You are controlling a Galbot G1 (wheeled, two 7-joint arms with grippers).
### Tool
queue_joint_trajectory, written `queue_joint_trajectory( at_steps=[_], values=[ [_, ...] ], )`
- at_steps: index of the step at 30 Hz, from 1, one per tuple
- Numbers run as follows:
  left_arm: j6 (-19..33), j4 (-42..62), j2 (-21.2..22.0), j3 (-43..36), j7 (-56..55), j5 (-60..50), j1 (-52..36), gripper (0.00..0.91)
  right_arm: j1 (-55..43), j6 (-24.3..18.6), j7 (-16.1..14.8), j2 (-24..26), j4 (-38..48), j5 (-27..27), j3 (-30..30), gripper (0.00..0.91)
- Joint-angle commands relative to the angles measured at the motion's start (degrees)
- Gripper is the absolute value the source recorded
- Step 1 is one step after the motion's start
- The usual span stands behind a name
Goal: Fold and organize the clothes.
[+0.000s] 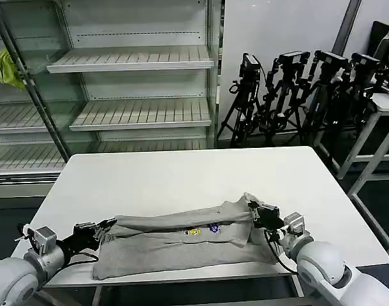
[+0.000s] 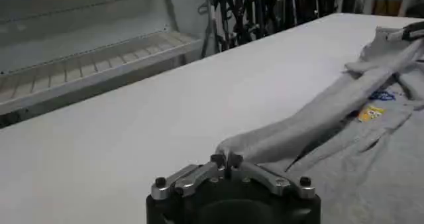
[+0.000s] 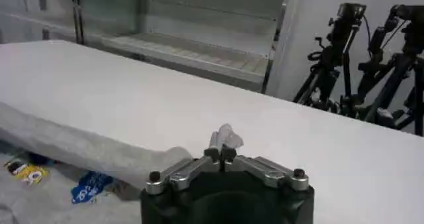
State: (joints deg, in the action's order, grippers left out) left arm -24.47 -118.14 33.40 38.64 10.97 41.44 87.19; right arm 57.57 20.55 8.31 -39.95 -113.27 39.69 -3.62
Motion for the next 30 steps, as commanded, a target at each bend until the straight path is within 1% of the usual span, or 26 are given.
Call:
queue_joint_trajectory(
  at_steps=[1, 2, 3, 4, 5, 7, 8, 9, 10, 11, 12, 13, 15, 20, 25, 28, 30],
  values=[
    [0.0, -0.3, -0.1, 0.3, 0.1, -0.1, 0.7, 0.071, 2.1, -0.2, 0.0, 0.6, -0.7, -0.9, -0.6, 0.000],
    [-0.1, -0.2, -0.2, 0.4, 0.1, -0.1, 0.8, 0.091, 2.3, -0.1, -0.1, 0.6, -0.7, -1.0, -0.8, 0.000],
    [-0.1, -0.2, -0.2, 0.4, 0.1, -0.2, 0.9, 0.292, 2.5, 0.0, -0.1, 0.6, -0.8, -1.0, -0.9, 0.000],
    [-0.2, -0.3, -0.2, 0.5, 0.1, -0.3, 1.0, 0.403, 2.9, 0.1, -0.1, 0.7, -0.9, -1.1, -1.2, 0.000],
    [-0.4, -0.4, -0.2, 0.7, 0.1, -0.4, 1.2, 0.534, 3.3, 0.1, -0.2, 0.9, -1.0, -1.3, -1.4, 0.000],
    [-0.6, -0.6, -0.2, 1.3, 0.1, -0.5, 1.6, 0.846, 3.8, 0.2, -0.2, 1.0, -1.2, -1.5, -1.8, 0.000],
    [-0.5, -0.8, -0.3, 1.7, 0.2, -0.5, 2.0, 0.846, 4.4, 0.4, -0.1, 1.3, -1.5, -1.5, -2.4, 0.000],
    [-0.6, -0.9, -0.3, 2.0, 0.2, -0.6, 2.2, 0.846, 4.6, 0.5, -0.2, 1.4, -1.6, -1.6, -2.5, 0.252],
    [-0.6, -1.0, -0.3, 2.3, 0.3, -0.6, 2.5, 0.856, 5.1, 0.5, -0.2, 1.6, -1.8, -1.7, -2.9, 0.383],
    [-0.6, -1.2, -0.3, 2.8, 0.3, -0.7, 2.9, 0.897, 5.5, 0.6, -0.2, 1.8, -2.2, -1.8, -3.3, 0.504],
    [-0.6, -1.5, -0.3, 3.3, 0.3, -0.8, 3.2, 0.907, 5.9, 0.6, -0.3, 1.9, -2.4, -1.9, -3.6, 0.615],
    [-0.6, -1.6, -0.3, 3.5, 0.3, -0.9, 3.4, 0.907, 6.0, 0.7, -0.3, 1.9, -2.5, -1.9, -3.7, 0.877],
    [-0.6, -1.9, -0.2, 4.3, 0.3, -1.3, 4.4, 0.907, 6.7, 0.7, -0.2, 2.2, -3.1, -2.2, -4.5, 0.907],
    [-0.6, -2.6, -0.3, 7.3, 0.4, -1.6, 6.0, 0.907, 8.4, 0.9, -0.1, 2.8, -4.4, -2.4, -6.6, 0.907],
    [-0.7, -3.5, -0.5, 9.1, 0.2, -1.5, 6.7, 0.907, 11.7, 0.9, -0.2, 4.1, -6.4, -2.9, -10.5, 0.907],
    [-1.0, -4.1, -0.6, 9.8, -0.1, -1.3, 6.8, 0.907, 13.7, 0.8, -0.2, 4.9, -7.7, -2.8, -13.6, 0.907],
    [-1.7, -4.4, -0.6, 10.5, -0.6, -0.8, 6.2, 0.907, 15.4, 0.6, -0.3, 5.4, -8.6, -2.6, -17.1, 0.907]
  ],
)
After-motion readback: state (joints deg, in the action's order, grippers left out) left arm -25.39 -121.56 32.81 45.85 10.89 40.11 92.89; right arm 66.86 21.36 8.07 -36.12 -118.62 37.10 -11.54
